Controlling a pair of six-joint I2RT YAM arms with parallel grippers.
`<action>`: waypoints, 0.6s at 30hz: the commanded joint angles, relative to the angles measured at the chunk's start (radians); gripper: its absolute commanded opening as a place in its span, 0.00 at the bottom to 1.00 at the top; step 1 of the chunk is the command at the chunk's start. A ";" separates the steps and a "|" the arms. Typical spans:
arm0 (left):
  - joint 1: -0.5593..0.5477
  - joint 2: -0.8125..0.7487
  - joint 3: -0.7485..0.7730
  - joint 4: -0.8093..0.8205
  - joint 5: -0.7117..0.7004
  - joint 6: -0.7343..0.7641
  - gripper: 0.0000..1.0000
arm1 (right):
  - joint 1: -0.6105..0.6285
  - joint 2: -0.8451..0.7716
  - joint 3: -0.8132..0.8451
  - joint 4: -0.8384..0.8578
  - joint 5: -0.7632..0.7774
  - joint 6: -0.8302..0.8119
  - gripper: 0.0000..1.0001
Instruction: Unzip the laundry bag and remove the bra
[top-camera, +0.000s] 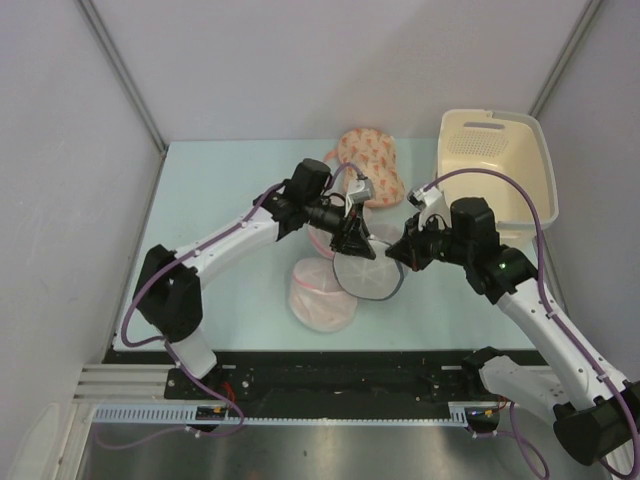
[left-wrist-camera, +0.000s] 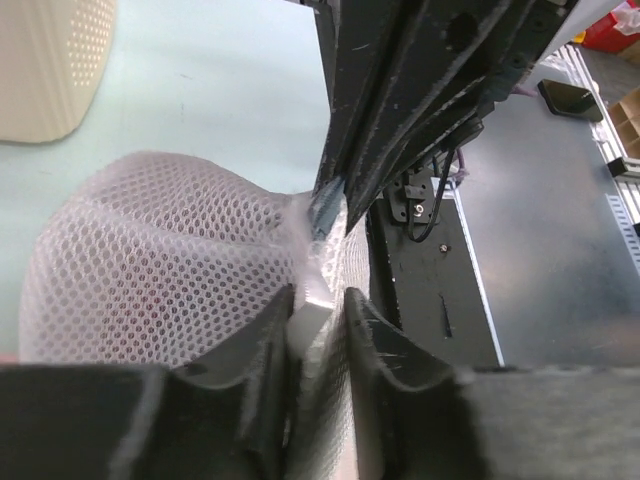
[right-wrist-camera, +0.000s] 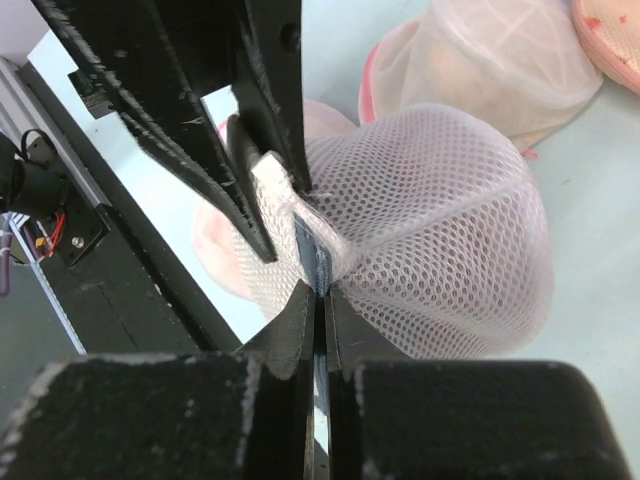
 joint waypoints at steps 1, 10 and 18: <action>0.007 0.022 0.038 -0.190 0.094 0.071 0.18 | -0.019 -0.028 0.029 0.087 0.088 -0.022 0.00; 0.015 -0.065 -0.041 -0.011 -0.118 -0.012 0.01 | -0.012 -0.033 0.029 0.077 0.169 0.014 0.13; -0.002 -0.317 -0.328 0.427 -0.516 -0.035 0.01 | -0.084 -0.160 0.042 0.136 0.159 0.139 0.67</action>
